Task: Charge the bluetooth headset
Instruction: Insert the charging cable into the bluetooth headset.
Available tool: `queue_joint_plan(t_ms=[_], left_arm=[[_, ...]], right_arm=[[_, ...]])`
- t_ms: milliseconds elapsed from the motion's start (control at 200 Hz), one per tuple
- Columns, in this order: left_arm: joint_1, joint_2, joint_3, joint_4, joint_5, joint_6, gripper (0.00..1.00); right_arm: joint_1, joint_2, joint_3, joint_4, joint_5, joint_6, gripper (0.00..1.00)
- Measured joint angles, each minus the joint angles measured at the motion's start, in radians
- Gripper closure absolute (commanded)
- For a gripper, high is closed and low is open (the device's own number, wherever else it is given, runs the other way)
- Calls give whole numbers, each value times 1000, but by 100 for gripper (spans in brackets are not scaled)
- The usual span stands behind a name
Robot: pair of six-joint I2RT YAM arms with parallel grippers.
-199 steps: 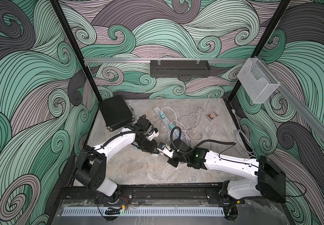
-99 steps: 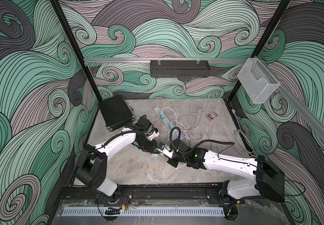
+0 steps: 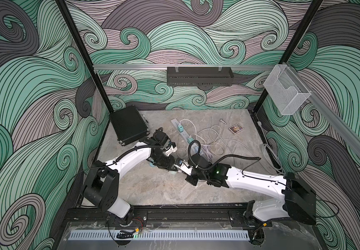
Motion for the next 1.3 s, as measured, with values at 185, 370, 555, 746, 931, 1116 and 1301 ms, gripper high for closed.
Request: queue_joint_plan(t_ms=[185,370,555,746,931,1116,1301], left_arm=[[-5,0,0,0,-6,4,87],[-19,0,0,0,15,5,87],[-19,0,0,1,16,4,87],[-19,0,0,0,15,4,87],[-19,6,6,-1,2,-1,87],[-19,13,25,0,-1,-3,87],[-19,13,26,0,0,-3,87]], right_arm=[[5,3,31,6,-8,26,100],[15,37,56,42,-15,48,100],[15,43,55,36,-17,64,100],[8,-12,42,33,-23,82,75],[-1,-79,16,26,-48,86,65],[-5,-90,-39,-7,-67,81,63],[-7,-88,-45,-35,-71,76,62]])
